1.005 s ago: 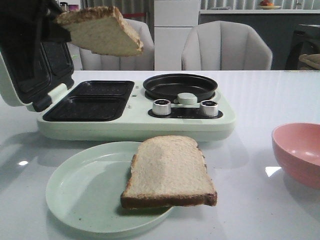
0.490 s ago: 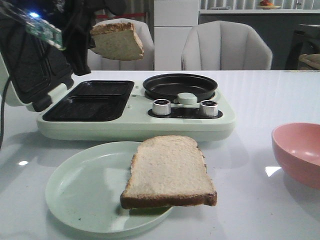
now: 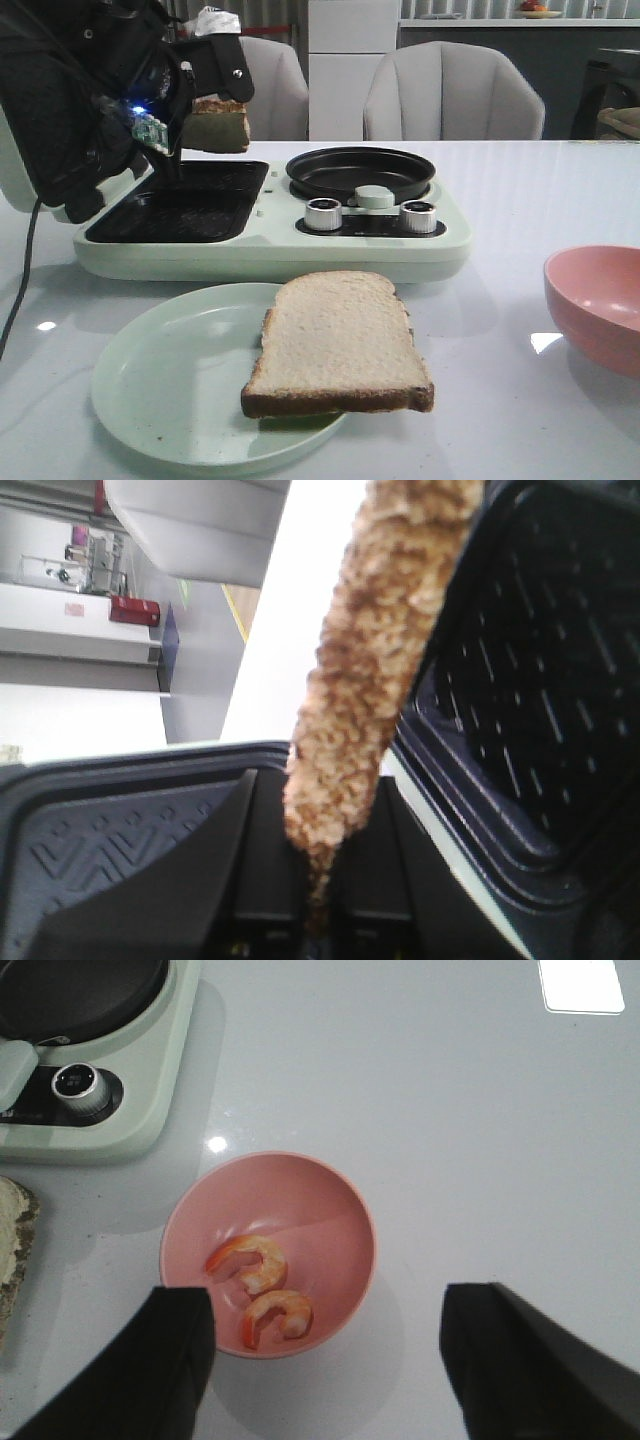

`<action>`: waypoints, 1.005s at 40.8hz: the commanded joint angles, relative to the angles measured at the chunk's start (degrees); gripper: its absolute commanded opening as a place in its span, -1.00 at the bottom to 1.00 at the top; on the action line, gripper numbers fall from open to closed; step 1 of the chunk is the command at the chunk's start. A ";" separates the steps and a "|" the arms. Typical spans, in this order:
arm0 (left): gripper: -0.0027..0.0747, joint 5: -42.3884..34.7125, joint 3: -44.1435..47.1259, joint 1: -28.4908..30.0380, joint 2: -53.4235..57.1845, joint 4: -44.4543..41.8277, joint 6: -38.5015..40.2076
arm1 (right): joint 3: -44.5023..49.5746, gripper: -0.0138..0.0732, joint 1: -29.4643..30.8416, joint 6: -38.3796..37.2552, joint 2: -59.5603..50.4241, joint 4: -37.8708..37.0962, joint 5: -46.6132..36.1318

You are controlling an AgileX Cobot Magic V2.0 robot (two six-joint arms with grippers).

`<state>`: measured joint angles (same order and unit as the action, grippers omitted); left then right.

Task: Make breakfast with bread and shrimp
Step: 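Carry the bread slice over the sandwich maker plate and release it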

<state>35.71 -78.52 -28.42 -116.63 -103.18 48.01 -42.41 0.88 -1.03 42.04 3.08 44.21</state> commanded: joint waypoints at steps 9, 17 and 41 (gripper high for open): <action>-0.67 -0.78 -1.98 0.21 3.25 -3.30 1.01 | -1.88 0.65 0.50 0.17 0.12 0.01 -4.24; -0.66 -1.32 -1.98 0.21 3.25 -3.30 1.01 | -1.88 0.65 0.50 0.17 0.12 0.01 -4.24; 0.30 -0.10 -1.98 -1.00 3.71 -3.30 1.01 | -1.88 0.65 0.50 0.17 0.12 0.01 -4.24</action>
<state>31.59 -78.52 -28.68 -116.71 -103.17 48.01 -42.41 0.88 -1.03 42.04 3.08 44.21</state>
